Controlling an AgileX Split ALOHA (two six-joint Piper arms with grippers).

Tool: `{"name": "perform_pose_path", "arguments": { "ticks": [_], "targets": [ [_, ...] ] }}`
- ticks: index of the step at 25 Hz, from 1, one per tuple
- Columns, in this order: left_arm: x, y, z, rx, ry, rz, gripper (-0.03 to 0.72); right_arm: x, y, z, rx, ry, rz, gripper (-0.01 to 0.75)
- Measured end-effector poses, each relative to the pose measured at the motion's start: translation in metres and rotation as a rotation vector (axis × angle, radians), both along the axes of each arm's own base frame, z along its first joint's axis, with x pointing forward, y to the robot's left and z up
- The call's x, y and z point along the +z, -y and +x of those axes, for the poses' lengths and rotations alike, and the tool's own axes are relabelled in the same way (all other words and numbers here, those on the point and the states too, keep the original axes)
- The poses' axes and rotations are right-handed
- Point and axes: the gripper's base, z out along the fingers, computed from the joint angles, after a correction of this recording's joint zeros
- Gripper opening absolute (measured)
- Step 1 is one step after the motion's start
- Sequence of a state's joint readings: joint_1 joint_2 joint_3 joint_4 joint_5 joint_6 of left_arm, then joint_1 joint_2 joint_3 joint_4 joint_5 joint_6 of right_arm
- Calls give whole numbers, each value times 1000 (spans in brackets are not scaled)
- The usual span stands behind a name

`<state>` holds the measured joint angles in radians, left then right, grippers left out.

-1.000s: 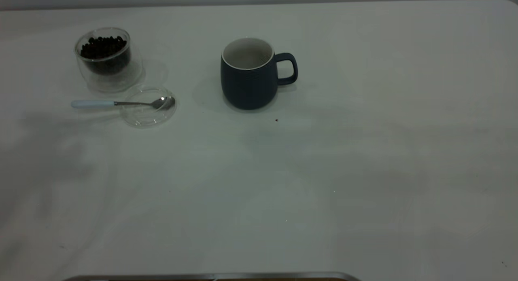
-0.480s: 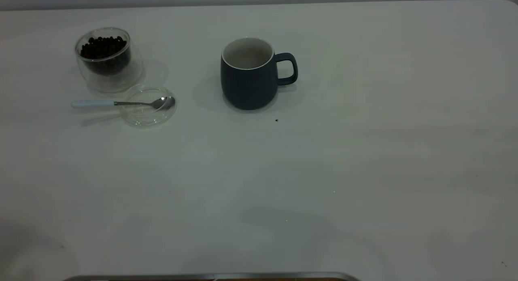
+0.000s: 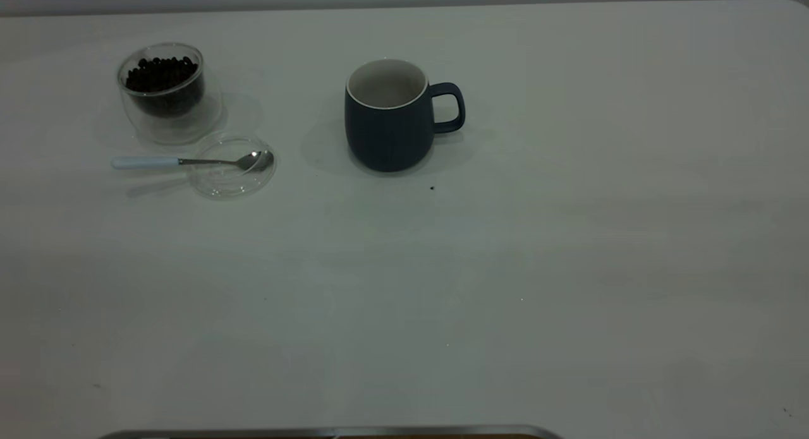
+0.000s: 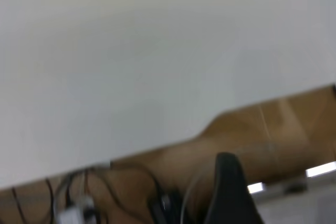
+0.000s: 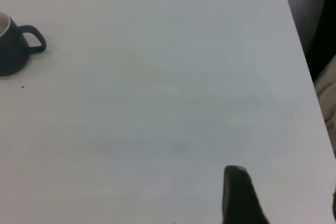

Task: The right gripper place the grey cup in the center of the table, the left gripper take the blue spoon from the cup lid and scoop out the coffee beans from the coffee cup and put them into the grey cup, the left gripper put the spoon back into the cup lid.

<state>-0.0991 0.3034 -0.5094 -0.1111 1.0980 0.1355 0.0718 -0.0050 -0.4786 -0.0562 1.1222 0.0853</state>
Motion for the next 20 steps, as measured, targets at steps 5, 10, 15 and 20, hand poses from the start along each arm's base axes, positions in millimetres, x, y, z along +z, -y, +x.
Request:
{"name": "perform_pose_path", "arguments": {
  "ticks": [5, 10, 15, 20],
  "targets": [
    [-5, -2, -22, 20, 104, -25, 553, 0, 0, 0, 0, 0, 0, 451],
    [-5, -4, -35, 43, 187, -51, 553, 0, 0, 0, 0, 0, 0, 451],
    [-5, -4, -39, 57, 211, -55, 553, 0, 0, 0, 0, 0, 0, 451],
    [-7, -3, -45, 145, 255, -49, 553, 0, 0, 0, 0, 0, 0, 451]
  ]
}}
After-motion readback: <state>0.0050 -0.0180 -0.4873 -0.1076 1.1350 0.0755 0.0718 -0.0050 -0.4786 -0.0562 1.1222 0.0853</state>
